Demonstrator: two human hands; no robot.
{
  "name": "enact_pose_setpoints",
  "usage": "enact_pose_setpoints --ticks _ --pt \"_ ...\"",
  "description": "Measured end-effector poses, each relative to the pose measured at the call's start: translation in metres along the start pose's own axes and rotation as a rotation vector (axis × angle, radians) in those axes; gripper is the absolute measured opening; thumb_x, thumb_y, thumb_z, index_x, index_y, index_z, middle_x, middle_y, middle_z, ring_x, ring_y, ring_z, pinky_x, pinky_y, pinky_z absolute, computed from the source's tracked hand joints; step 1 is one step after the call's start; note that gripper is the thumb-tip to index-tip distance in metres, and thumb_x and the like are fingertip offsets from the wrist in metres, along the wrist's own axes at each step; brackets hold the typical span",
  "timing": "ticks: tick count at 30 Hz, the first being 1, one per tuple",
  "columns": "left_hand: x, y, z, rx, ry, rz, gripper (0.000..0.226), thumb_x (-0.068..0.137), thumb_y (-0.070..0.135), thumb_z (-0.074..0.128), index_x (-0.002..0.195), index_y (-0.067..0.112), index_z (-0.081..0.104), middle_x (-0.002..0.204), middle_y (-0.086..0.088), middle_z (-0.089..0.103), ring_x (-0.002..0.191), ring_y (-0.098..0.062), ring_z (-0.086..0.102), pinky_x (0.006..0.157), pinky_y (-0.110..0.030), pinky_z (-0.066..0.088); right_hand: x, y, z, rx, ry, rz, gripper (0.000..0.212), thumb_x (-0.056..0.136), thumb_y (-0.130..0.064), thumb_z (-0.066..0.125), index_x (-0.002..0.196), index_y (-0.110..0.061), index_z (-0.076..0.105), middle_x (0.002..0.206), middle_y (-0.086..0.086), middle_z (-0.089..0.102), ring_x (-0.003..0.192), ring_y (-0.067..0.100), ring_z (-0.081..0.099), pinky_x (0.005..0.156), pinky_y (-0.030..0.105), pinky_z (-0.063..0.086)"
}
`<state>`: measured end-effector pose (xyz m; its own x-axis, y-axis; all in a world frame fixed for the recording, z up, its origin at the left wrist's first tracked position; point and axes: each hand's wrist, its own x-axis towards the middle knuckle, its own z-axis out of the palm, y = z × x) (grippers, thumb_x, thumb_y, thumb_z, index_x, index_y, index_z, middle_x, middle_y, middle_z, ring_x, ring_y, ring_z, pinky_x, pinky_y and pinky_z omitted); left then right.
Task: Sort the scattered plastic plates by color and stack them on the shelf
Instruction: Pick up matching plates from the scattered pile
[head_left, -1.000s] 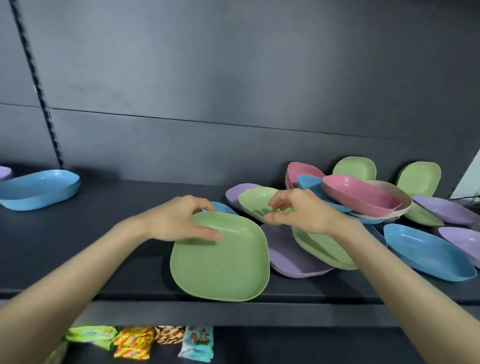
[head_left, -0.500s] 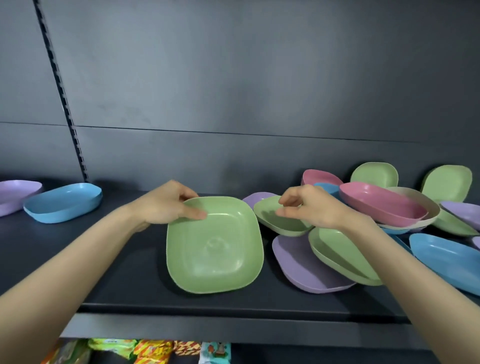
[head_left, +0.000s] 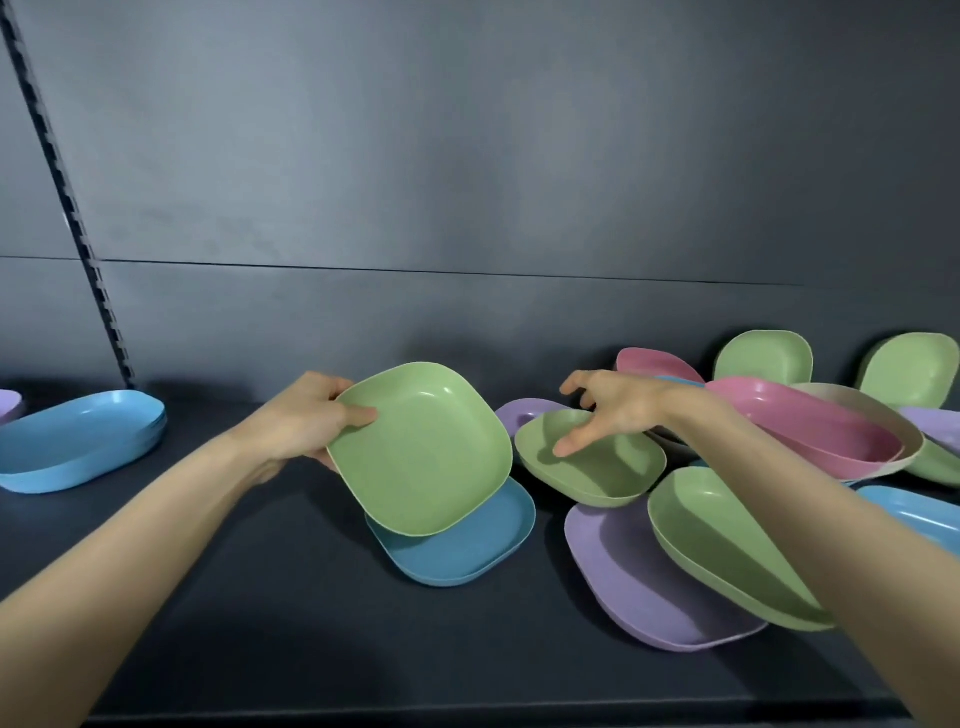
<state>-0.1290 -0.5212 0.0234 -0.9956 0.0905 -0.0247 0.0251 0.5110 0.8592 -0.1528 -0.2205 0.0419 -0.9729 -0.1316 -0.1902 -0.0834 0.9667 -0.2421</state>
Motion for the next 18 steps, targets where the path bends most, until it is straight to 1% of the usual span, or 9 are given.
enact_pose_setpoints --ticks 4,8,11,13,15,17,18 --pt "0.005 -0.006 0.002 -0.037 0.015 0.007 0.018 0.092 0.011 0.055 0.105 0.006 0.066 0.097 -0.015 0.071 0.075 -0.021 0.067 0.048 -0.02 0.053 0.01 0.0 0.001 -0.034 -0.017 0.01 0.093 0.067 -0.05 0.078 0.142 -0.021 0.031 0.137 -0.001 0.047 0.115 0.021 0.052 0.096 0.031 0.044" --pt "0.007 -0.009 0.005 -0.049 0.051 0.016 0.017 0.092 0.01 0.055 0.102 0.004 0.067 0.096 -0.016 0.071 0.07 -0.019 0.064 0.044 -0.018 0.05 0.018 0.001 0.006 -0.042 -0.025 0.014 0.089 0.064 -0.049 0.08 0.138 -0.023 0.036 0.119 -0.003 0.052 0.1 0.019 0.053 0.081 0.029 0.045" --pt "0.008 -0.011 0.004 -0.067 0.073 0.021 0.016 0.092 0.009 0.056 0.102 0.004 0.067 0.092 -0.014 0.071 0.06 -0.012 0.065 0.043 -0.017 0.049 0.02 0.0 0.006 -0.025 0.014 -0.009 0.084 0.065 -0.044 0.081 0.135 -0.023 0.04 0.123 -0.002 0.052 0.1 0.017 0.05 0.084 0.028 0.044" --pt "0.008 -0.012 0.003 -0.079 0.087 0.023 0.016 0.091 0.01 0.056 0.101 0.005 0.067 0.089 -0.012 0.072 0.055 -0.007 0.065 0.042 -0.017 0.049 0.019 -0.001 0.004 0.002 0.065 -0.037 0.077 0.067 -0.04 0.081 0.132 -0.02 0.045 0.117 -0.004 0.051 0.1 0.016 0.05 0.085 0.027 0.044" --pt "0.007 -0.012 0.002 -0.088 0.098 0.022 0.015 0.091 0.01 0.057 0.101 0.005 0.067 0.09 -0.011 0.072 0.055 -0.007 0.066 0.043 -0.017 0.048 0.018 -0.003 0.0 0.04 0.09 -0.071 0.067 0.067 -0.035 0.081 0.125 -0.018 0.052 0.112 -0.006 0.056 0.098 0.017 0.055 0.085 0.029 0.048" --pt "0.005 -0.011 0.001 -0.1 0.107 0.025 0.015 0.091 0.01 0.057 0.101 0.007 0.068 0.09 -0.01 0.072 0.057 -0.008 0.067 0.043 -0.017 0.049 0.014 -0.004 -0.006 0.143 0.086 -0.109 0.052 0.068 -0.027 0.082 0.114 -0.014 0.061 0.106 -0.001 0.066 0.091 0.017 0.063 0.079 0.031 0.054" --pt "0.003 -0.01 0.0 -0.109 0.111 0.028 0.015 0.092 0.01 0.056 0.101 0.009 0.068 0.09 -0.009 0.072 0.056 -0.007 0.067 0.043 -0.017 0.049 0.011 -0.004 -0.01 0.207 0.087 -0.128 0.043 0.069 -0.023 0.081 0.108 -0.012 0.065 0.101 0.002 0.069 0.085 0.017 0.066 0.073 0.029 0.055"
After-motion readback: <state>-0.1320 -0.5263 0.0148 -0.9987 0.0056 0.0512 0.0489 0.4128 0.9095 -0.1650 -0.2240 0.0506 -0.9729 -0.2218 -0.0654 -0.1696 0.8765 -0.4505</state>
